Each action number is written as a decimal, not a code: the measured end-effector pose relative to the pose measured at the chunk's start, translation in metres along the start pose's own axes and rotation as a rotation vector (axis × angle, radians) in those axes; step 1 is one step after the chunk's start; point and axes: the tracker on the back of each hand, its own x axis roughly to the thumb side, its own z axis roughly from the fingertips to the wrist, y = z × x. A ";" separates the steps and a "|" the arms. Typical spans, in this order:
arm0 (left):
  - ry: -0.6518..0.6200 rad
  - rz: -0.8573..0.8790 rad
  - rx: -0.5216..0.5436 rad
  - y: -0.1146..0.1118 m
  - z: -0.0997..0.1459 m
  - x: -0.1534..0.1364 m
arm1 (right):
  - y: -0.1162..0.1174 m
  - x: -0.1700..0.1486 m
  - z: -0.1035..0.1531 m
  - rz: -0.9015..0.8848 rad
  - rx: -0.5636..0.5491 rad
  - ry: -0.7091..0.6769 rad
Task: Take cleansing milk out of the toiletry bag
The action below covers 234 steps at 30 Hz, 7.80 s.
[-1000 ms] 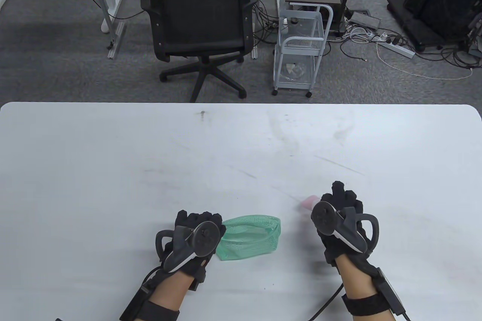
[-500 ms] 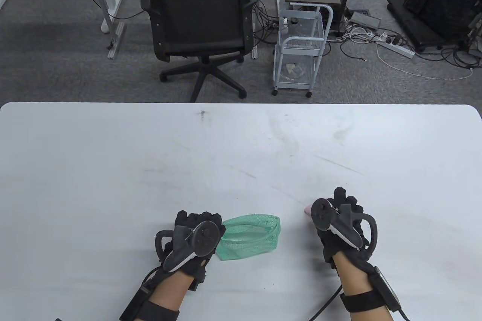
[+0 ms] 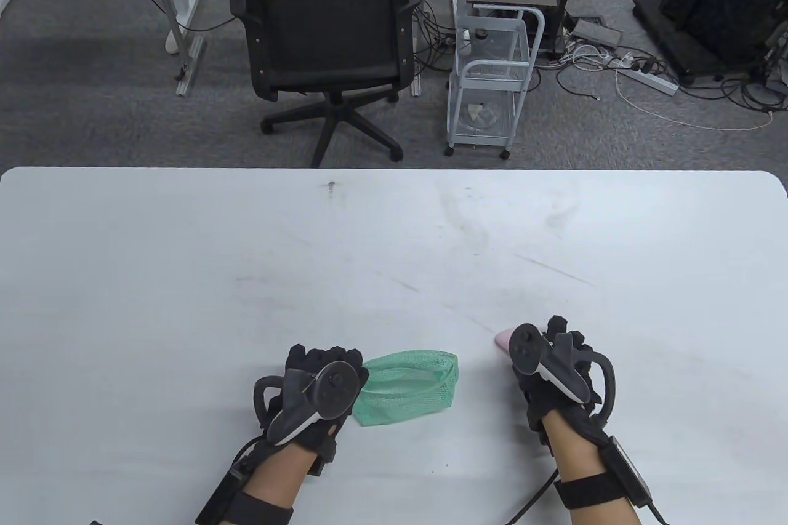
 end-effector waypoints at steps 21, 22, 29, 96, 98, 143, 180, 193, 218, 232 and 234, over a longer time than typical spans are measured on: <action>0.003 0.004 0.001 0.000 0.000 -0.001 | 0.004 -0.001 -0.003 -0.047 0.055 0.024; 0.003 0.004 0.001 0.000 0.000 -0.001 | 0.003 -0.001 -0.002 -0.051 0.053 0.024; -0.001 0.011 0.000 0.000 0.000 -0.001 | -0.018 -0.003 0.008 -0.170 -0.036 -0.034; -0.101 0.053 -0.135 -0.020 -0.010 -0.011 | -0.026 0.055 0.035 -0.205 -0.243 -0.572; -0.103 0.047 -0.131 -0.021 -0.010 -0.010 | -0.025 0.055 0.035 -0.206 -0.239 -0.567; -0.109 0.129 -0.023 -0.006 -0.005 -0.006 | -0.054 0.065 0.078 -0.322 -0.426 -0.596; -0.170 0.303 -0.001 0.000 0.010 0.026 | -0.023 0.124 0.102 -0.399 -0.313 -0.590; -0.163 0.304 0.000 0.001 0.010 0.025 | -0.025 0.116 0.097 -0.466 -0.310 -0.546; -0.104 0.234 0.040 0.006 0.006 0.008 | -0.036 0.103 0.101 -0.430 -0.431 -0.604; -0.077 0.179 0.054 0.008 0.004 0.005 | -0.037 0.104 0.103 -0.418 -0.418 -0.621; -0.075 0.179 0.053 0.008 0.004 0.004 | -0.036 0.105 0.102 -0.421 -0.411 -0.619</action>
